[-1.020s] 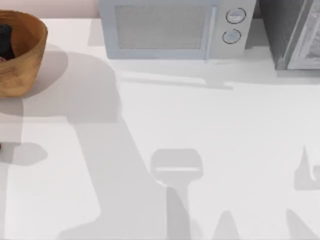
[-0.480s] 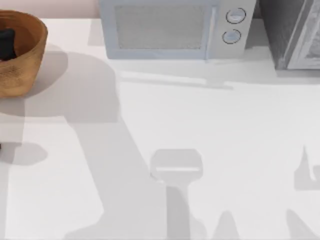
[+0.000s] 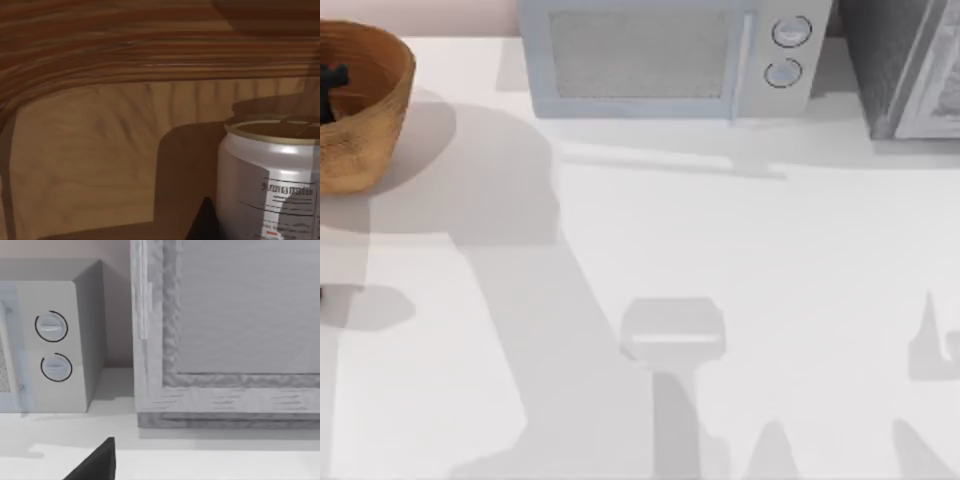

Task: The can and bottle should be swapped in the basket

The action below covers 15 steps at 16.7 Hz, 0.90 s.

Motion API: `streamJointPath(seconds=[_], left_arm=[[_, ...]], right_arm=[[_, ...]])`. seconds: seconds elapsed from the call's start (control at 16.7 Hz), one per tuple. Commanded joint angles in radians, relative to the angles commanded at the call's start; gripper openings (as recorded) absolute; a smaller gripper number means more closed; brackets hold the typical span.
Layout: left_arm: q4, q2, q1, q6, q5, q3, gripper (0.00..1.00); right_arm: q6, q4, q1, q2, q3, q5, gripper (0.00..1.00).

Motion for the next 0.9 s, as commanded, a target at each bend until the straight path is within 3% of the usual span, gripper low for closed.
streamJointPath(seconds=[0.18,0.24,0.9], left_arm=[[0.0,0.0,0.0,0.0,0.0,0.0,0.02],[0.0,0.0,0.0,0.0,0.0,0.0,0.0],[0.01,-0.1,-0.002,-0.009,0.001,-0.069,0.0]], right_arm=[[0.0,0.0,0.0,0.0,0.0,0.0,1.0],[0.0,0.0,0.0,0.0,0.0,0.0,1.0],[0.0,0.0,0.0,0.0,0.0,0.0,1.0]])
